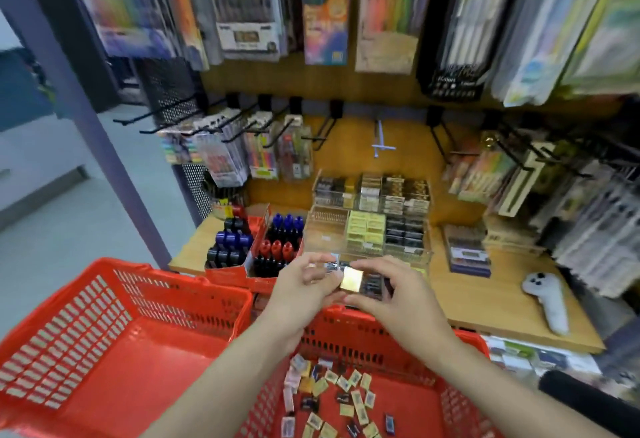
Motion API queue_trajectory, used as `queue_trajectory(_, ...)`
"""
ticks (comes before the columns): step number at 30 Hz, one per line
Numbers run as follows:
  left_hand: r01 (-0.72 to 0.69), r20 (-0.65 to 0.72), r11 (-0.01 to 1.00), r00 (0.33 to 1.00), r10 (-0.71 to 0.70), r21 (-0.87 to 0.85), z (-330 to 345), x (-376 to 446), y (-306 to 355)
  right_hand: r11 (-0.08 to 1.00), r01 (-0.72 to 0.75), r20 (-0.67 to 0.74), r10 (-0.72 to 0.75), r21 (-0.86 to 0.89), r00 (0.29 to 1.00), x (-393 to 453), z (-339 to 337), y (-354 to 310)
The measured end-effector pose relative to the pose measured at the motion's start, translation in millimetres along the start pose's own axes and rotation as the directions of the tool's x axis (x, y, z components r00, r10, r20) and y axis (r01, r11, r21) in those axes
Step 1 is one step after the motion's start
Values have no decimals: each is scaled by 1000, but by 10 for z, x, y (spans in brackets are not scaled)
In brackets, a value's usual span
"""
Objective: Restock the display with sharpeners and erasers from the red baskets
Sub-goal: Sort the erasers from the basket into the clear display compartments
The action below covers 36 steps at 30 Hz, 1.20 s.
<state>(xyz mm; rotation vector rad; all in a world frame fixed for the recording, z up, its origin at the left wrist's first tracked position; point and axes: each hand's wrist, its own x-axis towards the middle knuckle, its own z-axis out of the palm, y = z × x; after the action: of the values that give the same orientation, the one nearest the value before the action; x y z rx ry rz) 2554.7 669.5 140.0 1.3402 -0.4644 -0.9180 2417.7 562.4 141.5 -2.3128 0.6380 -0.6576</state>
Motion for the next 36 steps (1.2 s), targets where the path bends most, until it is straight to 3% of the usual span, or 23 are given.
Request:
queue_trajectory(9, -12, -6, 996, 1000, 11, -89, 172, 950, 142, 976, 55, -73, -72, -210, 995, 884, 0, 445)
queue_trajectory(11, -21, -3, 999, 1000, 21, -38, 160, 1267, 151, 968, 42, -76, -62, -246, 995, 1180, 32, 590)
queue_trajectory(13, -71, 7, 988, 997, 70, 136, 128, 1569, 122, 962, 20, -81, -44, -273, 996, 1477, 84, 746)
queue_trajectory(14, -131, 5, 939, 991, 136, 320, 83, 1709, 82, 960, -6, -89, -19, -279, 996, 1626, 111, 823)
queue_trajectory(16, -239, 61, 671, 959, 278, 701, -38, 1908, -49, 955, -102, -119, 71, -278, 990, 1920, 135, 969)
queue_trajectory(17, -267, 113, 535, 946, 304, 802, -94, 1966, -128, 945, -146, -130, 112, -291, 985, 2060, 132, 1034)
queue_trajectory(19, -281, 185, 398, 947, 263, 873, -187, 2040, -273, 923, -192, -110, 164, -333, 980, 2338, 132, 1138)
queue_trajectory(21, -287, 208, 367, 948, 239, 885, -226, 2121, -333, 894, -234, -79, 221, -381, 972, 2589, 153, 1184)
queue_trajectory(27, -384, 226, 288, 860, 458, 878, -77, 2603, -69, 820, -294, -64, 302, -492, 951, 3043, 383, 1194)
queue_trajectory(33, -306, 268, 86, 915, 300, 948, -4, 3083, 36, 828, -378, -89, 376, -414, 922, 3164, 503, 1353)
queue_trajectory(36, -301, 271, 57, 914, 302, 952, -19, 3132, -23, 784, -303, -49, 330, -542, 943, 3112, 481, 1351)
